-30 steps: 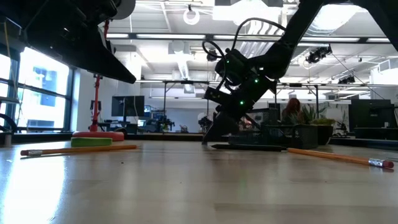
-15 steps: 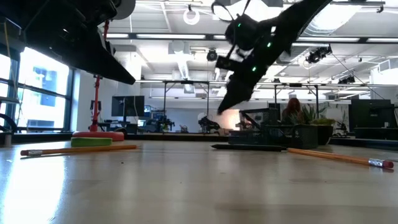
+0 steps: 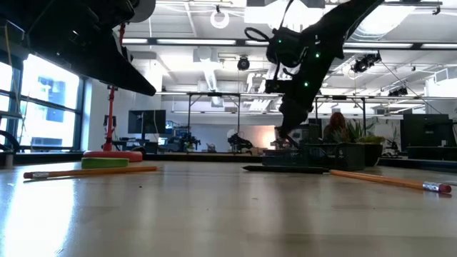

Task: Pick and place office supplies into organizer
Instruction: Put the right blue binder clip into the black desk organizer, then put the blue eraser into the black desk organizer

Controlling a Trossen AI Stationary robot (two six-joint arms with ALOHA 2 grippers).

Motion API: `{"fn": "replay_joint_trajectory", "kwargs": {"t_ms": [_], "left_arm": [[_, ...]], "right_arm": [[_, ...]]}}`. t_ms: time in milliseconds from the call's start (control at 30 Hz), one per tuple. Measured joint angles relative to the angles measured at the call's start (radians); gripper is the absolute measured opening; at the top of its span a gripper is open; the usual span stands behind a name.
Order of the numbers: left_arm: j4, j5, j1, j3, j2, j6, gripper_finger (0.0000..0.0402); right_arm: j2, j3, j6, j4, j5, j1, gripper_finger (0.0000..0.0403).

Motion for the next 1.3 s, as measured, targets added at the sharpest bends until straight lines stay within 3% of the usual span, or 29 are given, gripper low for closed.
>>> {"fn": "replay_joint_trajectory", "kwargs": {"t_ms": [433, 500, 633, 733, 833, 1000, 1300], "left_arm": [[-0.001, 0.0, 0.0, 0.0, 0.0, 0.001, 0.0085], [-0.001, 0.0, 0.0, 0.0, 0.0, 0.002, 0.0085], [-0.001, 0.0, 0.0, 0.0, 0.0, 0.002, 0.0085], [-0.001, 0.0, 0.0, 0.0, 0.0, 0.002, 0.0085], [-0.001, 0.0, 0.0, 0.0, 0.0, 0.0, 0.0085], [0.001, 0.0, 0.0, 0.0, 0.0, -0.001, 0.0085], [0.007, 0.0, 0.0, 0.0, 0.0, -0.001, 0.0085]], "right_arm": [[-0.002, 0.0, 0.034, 0.011, -0.031, -0.003, 0.0055], [-0.002, 0.0, 0.053, 0.023, -0.09, 0.007, 0.0067], [-0.003, 0.0, 0.162, 0.052, -0.305, 0.033, 0.0086], [-0.003, 0.0, 0.276, 0.049, -0.366, 0.069, 0.0094], [-0.003, 0.0, 0.35, 0.044, -0.344, 0.111, 0.0098], [-0.002, 0.0, 0.513, 0.046, -0.207, 0.173, 0.0099], [0.025, 0.0, 0.609, 0.052, -0.22, 0.183, 0.0106]]}}
